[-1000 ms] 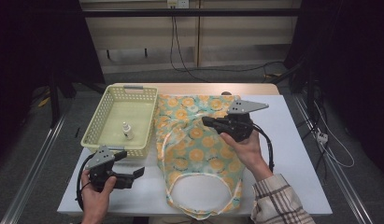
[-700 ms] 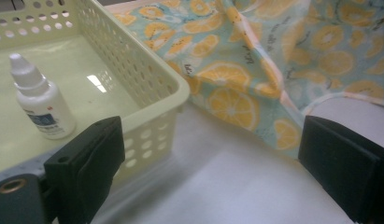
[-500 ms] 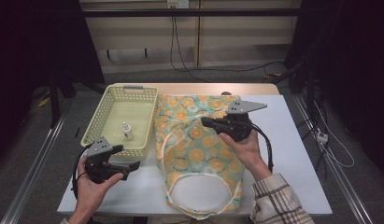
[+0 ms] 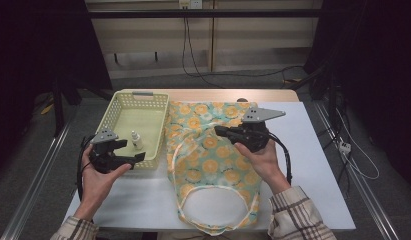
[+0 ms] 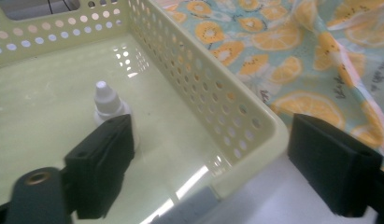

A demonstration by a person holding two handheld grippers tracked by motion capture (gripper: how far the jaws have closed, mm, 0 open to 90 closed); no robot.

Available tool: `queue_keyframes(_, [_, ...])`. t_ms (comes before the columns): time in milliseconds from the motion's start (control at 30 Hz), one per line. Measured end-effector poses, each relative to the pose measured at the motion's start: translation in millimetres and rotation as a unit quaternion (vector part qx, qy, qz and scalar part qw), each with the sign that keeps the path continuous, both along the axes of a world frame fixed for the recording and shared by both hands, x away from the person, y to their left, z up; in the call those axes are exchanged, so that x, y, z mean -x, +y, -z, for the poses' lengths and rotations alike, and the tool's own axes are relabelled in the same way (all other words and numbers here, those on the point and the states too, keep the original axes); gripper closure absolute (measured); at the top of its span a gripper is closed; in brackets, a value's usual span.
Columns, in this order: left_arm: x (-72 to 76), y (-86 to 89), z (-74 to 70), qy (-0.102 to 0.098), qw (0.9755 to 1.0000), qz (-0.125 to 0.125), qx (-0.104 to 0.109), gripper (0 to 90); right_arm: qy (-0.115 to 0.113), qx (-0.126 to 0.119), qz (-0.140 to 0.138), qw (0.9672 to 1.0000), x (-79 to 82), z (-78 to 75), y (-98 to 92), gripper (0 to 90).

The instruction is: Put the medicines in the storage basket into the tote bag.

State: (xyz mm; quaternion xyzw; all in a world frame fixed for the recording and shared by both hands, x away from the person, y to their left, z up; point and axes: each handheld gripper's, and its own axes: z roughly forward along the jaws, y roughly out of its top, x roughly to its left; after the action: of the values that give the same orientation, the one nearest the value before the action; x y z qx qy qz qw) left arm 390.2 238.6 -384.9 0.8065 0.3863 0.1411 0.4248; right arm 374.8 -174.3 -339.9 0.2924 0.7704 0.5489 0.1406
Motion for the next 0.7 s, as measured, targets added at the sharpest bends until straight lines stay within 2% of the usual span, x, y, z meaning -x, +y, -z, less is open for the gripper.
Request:
queue_keyframes(33, [-3.0,-0.2,0.6,-0.002,1.0,-0.005,0.0,16.2,0.001,0.0,-0.002,1.0,0.0,0.2,0.1,90.0])
queue_keyframes(67, [-7.4,-0.4,1.5,0.002,0.9999,-0.008,-0.012,16.5,0.002,0.001,-0.005,1.0,-0.3,0.6,0.3,90.0])
queue_keyframes(200, [-20.4,-0.6,4.8,0.011,0.9993,-0.02,-0.029,17.6,0.004,0.003,-0.006,1.0,-1.6,2.1,2.1,90.0])
queue_keyframes(267, [-27.6,0.3,3.9,0.021,0.9987,-0.021,-0.042,18.0,0.003,0.004,-0.007,1.0,-1.6,2.5,2.8,90.0])
queue_keyframes(300, [-30.0,-0.1,4.7,0.018,0.9986,-0.024,-0.043,19.4,0.004,0.004,-0.007,1.0,-1.6,2.6,2.9,90.0])
queue_keyframes(400, [-40.1,1.3,5.3,0.034,0.998,-0.024,-0.048,24.9,0.005,0.005,-0.009,0.9999,-1.8,3.2,3.6,90.0])
queue_keyframes(567, [-52.5,-2.1,5.8,0.052,0.9964,-0.023,-0.062,28.4,0.006,0.006,-0.01,0.9999,-2.3,4.0,4.7,90.0])
queue_keyframes(700, [-61.5,-4.4,8.7,0.063,0.994,-0.025,-0.085,30.2,0.006,0.006,-0.011,0.9999,-2.3,4.0,5.2,90.0])
